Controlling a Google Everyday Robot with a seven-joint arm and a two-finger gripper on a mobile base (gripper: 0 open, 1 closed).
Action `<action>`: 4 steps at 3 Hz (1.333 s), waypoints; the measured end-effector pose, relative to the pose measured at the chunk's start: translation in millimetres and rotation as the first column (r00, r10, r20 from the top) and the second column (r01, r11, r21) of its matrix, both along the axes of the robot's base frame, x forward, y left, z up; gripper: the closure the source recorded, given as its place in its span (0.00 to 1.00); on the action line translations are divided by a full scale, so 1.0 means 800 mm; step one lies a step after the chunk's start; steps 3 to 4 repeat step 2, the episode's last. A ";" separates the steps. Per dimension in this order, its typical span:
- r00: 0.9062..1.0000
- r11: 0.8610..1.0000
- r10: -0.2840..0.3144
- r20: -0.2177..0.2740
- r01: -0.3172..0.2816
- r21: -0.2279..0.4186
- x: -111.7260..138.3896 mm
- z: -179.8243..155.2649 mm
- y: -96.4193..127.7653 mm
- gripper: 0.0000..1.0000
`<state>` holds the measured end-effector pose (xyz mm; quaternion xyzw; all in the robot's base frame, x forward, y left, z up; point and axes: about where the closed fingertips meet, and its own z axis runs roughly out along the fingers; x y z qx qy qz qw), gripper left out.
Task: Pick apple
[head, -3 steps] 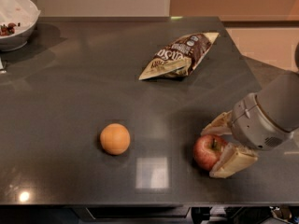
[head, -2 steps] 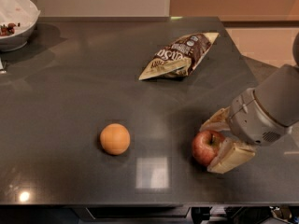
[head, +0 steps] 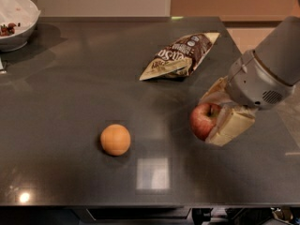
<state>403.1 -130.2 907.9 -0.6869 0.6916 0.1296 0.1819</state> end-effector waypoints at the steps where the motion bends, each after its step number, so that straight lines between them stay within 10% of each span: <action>1: 0.998 0.998 0.011 0.055 -0.014 0.058 0.019 0.079 0.001 1.00; 4: 0.998 0.998 0.011 0.055 -0.014 0.058 0.019 0.079 0.001 1.00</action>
Offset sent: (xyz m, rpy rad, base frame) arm 0.0130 -0.0057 0.0962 0.0929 -0.0659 0.0277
